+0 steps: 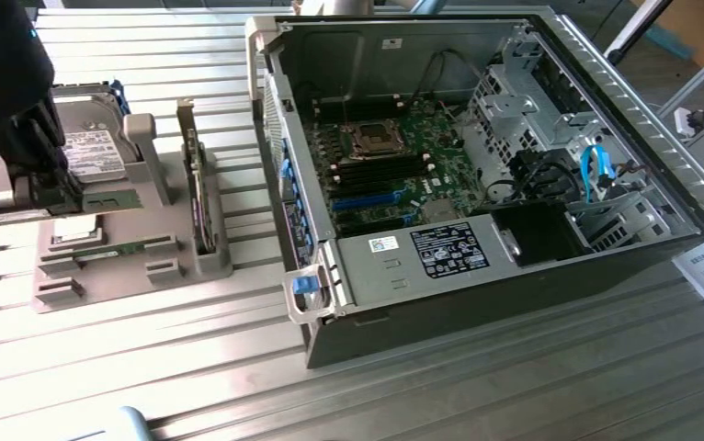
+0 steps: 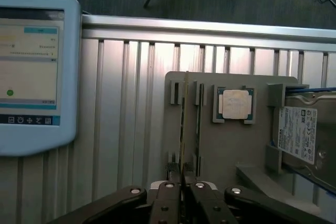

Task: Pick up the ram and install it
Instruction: 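Pick up the ram and move it above insertion slot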

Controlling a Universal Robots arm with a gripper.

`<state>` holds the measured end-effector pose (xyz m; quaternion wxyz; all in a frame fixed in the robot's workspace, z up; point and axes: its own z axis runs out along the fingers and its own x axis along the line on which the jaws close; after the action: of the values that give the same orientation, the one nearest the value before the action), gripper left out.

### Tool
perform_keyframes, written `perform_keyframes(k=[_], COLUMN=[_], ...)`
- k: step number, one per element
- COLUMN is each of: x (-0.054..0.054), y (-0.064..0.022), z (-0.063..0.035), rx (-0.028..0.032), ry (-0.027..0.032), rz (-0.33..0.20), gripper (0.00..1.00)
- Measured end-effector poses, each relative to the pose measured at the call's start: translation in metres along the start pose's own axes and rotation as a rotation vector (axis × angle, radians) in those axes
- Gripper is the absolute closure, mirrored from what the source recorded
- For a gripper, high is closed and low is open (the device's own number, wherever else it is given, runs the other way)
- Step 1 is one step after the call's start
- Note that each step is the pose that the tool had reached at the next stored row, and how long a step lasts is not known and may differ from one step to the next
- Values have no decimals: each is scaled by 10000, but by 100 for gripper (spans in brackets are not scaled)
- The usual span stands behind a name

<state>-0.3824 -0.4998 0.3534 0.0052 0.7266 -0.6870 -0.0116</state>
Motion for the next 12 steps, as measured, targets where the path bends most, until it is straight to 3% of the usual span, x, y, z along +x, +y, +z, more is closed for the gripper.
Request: perform_keyframes(k=[10,12], x=[-4,-5], y=[11,12], z=[-470,-491], rx=[-1,1], ry=[0,-1], rz=[0,0], gripper=[86,86])
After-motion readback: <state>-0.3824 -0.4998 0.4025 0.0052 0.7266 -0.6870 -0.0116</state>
